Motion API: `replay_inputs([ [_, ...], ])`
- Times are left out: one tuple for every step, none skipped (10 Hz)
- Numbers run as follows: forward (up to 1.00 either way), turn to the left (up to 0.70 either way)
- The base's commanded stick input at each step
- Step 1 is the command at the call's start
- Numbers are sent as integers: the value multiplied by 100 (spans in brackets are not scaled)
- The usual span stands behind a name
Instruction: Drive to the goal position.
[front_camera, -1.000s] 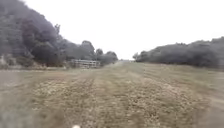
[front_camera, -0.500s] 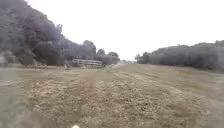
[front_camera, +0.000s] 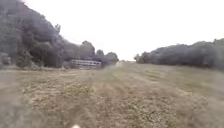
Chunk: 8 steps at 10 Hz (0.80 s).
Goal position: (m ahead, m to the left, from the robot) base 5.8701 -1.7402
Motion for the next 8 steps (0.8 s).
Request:
replay_inputs([
  [60,0],
  [60,-4],
  [60,-12],
  [60,-12],
  [60,-12],
  [60,-12],
  [60,-12],
  [60,-11],
])
